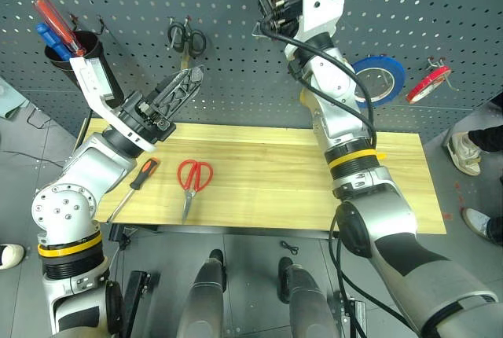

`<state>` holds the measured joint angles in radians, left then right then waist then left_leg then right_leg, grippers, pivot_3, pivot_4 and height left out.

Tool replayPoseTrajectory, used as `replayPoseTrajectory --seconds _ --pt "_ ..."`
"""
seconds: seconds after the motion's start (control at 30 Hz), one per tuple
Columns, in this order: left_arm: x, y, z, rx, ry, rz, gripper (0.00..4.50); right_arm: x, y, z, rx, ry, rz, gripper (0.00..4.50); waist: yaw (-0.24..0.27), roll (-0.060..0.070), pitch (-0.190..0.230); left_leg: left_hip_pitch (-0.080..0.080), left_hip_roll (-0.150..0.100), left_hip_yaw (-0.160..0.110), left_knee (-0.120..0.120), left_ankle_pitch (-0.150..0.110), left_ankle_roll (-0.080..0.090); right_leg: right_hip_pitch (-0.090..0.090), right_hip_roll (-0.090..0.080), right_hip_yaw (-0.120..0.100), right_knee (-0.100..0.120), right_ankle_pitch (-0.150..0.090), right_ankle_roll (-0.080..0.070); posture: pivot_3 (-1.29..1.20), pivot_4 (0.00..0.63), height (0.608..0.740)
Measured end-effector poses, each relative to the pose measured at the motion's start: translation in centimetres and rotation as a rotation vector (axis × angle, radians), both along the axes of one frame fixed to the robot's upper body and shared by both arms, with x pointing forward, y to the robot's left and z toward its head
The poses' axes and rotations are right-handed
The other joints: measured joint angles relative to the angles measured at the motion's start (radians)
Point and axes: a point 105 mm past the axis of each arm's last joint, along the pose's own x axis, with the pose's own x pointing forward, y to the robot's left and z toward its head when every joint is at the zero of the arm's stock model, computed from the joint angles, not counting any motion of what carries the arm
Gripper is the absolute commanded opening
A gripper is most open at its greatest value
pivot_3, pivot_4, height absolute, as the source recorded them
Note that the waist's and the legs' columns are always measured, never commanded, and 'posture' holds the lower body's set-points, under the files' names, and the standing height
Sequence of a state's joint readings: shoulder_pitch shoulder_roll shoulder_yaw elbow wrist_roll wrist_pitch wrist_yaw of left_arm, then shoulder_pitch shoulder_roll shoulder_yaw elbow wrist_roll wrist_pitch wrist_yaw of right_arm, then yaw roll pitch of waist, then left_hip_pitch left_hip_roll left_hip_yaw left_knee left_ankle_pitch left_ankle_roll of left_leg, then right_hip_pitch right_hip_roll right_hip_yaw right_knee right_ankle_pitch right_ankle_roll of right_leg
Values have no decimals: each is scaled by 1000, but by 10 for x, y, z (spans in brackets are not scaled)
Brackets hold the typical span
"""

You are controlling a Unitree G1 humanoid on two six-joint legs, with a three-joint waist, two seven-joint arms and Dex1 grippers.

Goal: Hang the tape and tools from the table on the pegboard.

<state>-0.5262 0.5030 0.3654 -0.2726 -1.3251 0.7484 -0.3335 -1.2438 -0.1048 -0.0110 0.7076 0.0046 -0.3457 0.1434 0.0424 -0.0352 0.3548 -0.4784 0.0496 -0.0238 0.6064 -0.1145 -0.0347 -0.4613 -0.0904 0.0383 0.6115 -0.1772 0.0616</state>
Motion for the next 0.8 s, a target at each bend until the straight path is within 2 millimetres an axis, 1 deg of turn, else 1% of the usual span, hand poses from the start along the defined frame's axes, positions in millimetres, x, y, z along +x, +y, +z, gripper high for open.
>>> replayPoseTrajectory --seconds 0.1,0.27,0.33,0.37,0.4,0.43,0.5,0.63,0.7,0.8 --pt "-1 1 -3 5 10 4 4500 6 3 -13 -3 46 6 2632 1 0 0 0 0 0 0 0 0 0 0 0 1 0 0 240 341 740" --pt "-3 0 -2 15 6 4 4500 13 0 -30 -5 100 0 2632 5 0 0 0 0 -1 0 2 -2 0 0 0 1 0 0 235 342 740" --pt "-3 1 -3 16 8 5 4500 14 0 -32 -7 110 -1 3651 6 0 0 0 0 -1 0 2 -2 0 0 0 1 0 -1 230 342 740" --pt "-3 1 -3 16 10 5 4500 14 0 -33 -9 110 1 3854 5 0 0 0 0 -1 0 2 -2 0 0 0 1 0 -1 230 342 740" --pt "-3 1 -3 16 11 5 4500 14 0 -33 -12 109 4 4206 5 0 0 1 0 -1 0 2 -2 0 0 0 1 0 -1 230 342 740" --pt "-3 1 -4 16 12 6 4500 13 0 -33 -14 107 8 4464 6 0 0 1 0 -1 0 2 -2 0 0 0 1 0 -1 222 340 740" --pt "-3 1 -4 16 14 6 4500 11 -1 -34 -17 104 12 4464 6 0 0 1 0 -1 0 2 -2 0 0 0 2 0 -1 222 340 740" --pt "-3 2 -9 22 29 9 4500 8 -12 -43 -38 117 6 4464 9 0 0 1 0 -1 0 3 -2 1 0 -1 1 0 -1 205 341 740" --pt "-4 4 -16 45 55 14 4500 4 -17 -48 -63 127 11 4464 9 0 0 1 0 -1 0 2 -2 1 0 -1 1 0 -1 204 344 740" --pt "-7 9 -31 107 89 39 4500 -7 -26 -59 -120 144 19 4464 9 0 0 1 0 -1 -1 2 -2 0 0 -1 1 0 -1 198 351 740"
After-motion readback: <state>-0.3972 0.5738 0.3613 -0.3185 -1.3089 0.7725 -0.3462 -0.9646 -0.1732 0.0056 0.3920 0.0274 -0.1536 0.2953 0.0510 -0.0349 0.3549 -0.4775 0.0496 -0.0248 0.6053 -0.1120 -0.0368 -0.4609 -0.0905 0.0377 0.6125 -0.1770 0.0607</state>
